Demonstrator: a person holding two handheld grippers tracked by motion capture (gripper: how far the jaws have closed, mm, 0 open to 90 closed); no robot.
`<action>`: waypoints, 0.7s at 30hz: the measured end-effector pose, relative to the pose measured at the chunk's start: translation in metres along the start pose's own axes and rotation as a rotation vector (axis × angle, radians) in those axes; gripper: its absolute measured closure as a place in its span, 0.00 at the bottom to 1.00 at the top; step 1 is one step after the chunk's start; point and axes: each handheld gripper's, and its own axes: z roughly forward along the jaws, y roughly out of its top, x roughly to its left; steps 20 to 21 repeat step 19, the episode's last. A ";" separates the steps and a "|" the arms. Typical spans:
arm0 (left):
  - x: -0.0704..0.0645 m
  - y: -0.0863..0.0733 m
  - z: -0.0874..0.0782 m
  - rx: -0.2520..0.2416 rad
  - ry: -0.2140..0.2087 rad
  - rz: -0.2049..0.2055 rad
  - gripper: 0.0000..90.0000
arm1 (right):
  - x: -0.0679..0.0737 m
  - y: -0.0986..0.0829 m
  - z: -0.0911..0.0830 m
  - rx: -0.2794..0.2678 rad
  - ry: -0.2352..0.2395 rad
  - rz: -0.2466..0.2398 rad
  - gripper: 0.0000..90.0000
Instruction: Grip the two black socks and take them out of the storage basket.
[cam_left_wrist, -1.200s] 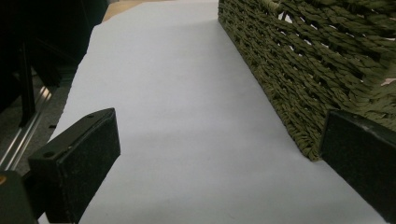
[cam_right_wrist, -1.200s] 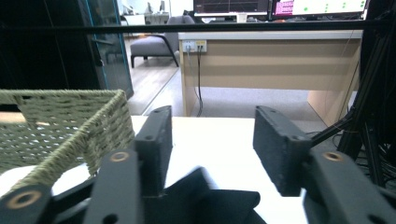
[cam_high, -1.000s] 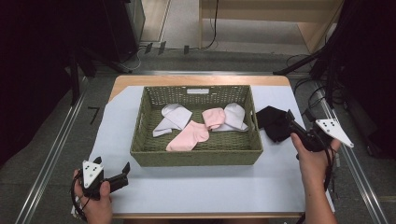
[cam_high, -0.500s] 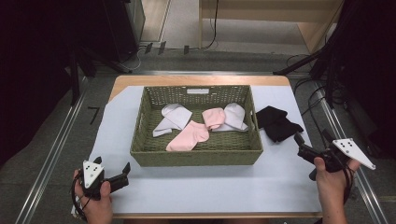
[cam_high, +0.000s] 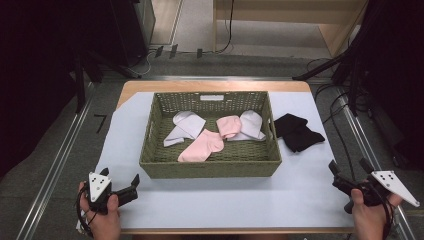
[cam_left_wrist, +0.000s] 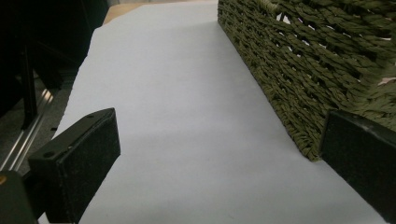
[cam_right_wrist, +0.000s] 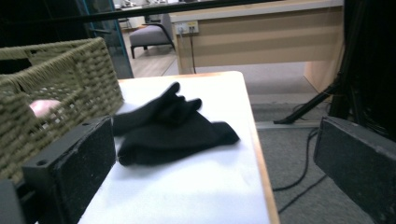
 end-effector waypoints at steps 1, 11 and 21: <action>0.000 0.000 0.000 -0.002 0.001 -0.001 0.00 | -0.002 -0.002 -0.002 -0.002 -0.003 -0.004 0.00; -0.001 0.000 0.000 -0.006 0.003 0.006 0.00 | -0.009 -0.013 -0.016 -0.001 -0.028 0.003 0.00; -0.001 0.000 0.000 -0.008 0.003 0.008 0.00 | -0.003 -0.010 -0.010 0.001 -0.007 -0.003 0.00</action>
